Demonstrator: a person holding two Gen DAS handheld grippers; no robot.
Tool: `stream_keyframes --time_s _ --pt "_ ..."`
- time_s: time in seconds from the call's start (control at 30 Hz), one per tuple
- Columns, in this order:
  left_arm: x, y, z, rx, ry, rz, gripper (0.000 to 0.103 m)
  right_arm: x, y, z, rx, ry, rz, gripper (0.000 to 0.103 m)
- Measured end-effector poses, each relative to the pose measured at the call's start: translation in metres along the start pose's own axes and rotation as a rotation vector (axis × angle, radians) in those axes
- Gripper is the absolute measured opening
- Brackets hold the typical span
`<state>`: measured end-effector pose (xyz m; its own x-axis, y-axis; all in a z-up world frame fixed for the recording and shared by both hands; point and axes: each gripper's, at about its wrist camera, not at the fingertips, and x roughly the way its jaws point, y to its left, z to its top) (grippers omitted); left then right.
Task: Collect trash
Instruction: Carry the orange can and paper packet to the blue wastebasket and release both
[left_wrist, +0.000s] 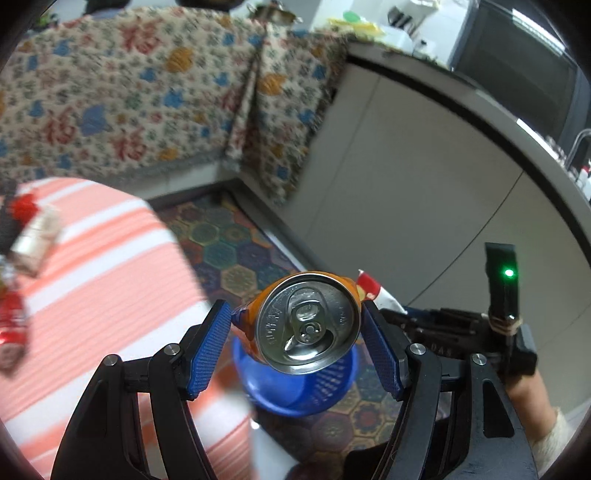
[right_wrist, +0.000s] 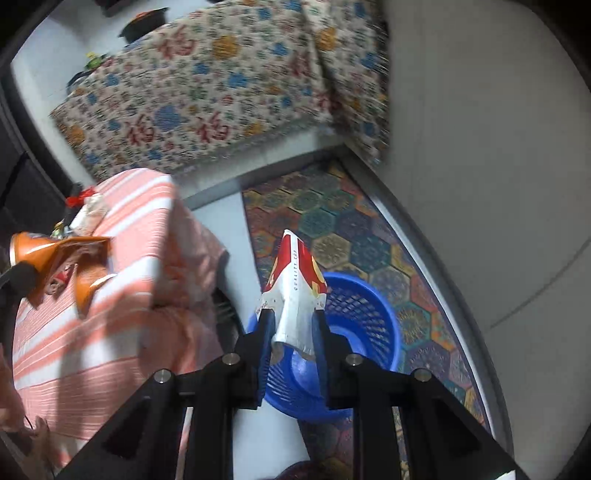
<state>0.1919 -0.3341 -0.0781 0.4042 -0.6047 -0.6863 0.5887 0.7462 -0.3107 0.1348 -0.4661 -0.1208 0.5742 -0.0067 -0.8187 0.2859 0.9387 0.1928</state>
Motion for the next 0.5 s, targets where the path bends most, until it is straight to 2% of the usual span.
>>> stream_keyframes --time_s 0.2,0.43,0.5 --pt "0.068 -0.016 -0.008 -0.022 0.09 -0.002 0.072 0.022 -0.027 -0.003 0.051 0.008 -0.003 0.023" --pt "0.109 -0.011 -0.011 -0.076 0.152 0.002 0.073 0.052 -0.051 -0.016 0.059 0.018 0.006 0.025" --pt "0.12 -0.008 -0.009 -0.095 0.169 -0.005 0.073 0.061 -0.054 -0.018 0.053 0.019 0.011 0.029"
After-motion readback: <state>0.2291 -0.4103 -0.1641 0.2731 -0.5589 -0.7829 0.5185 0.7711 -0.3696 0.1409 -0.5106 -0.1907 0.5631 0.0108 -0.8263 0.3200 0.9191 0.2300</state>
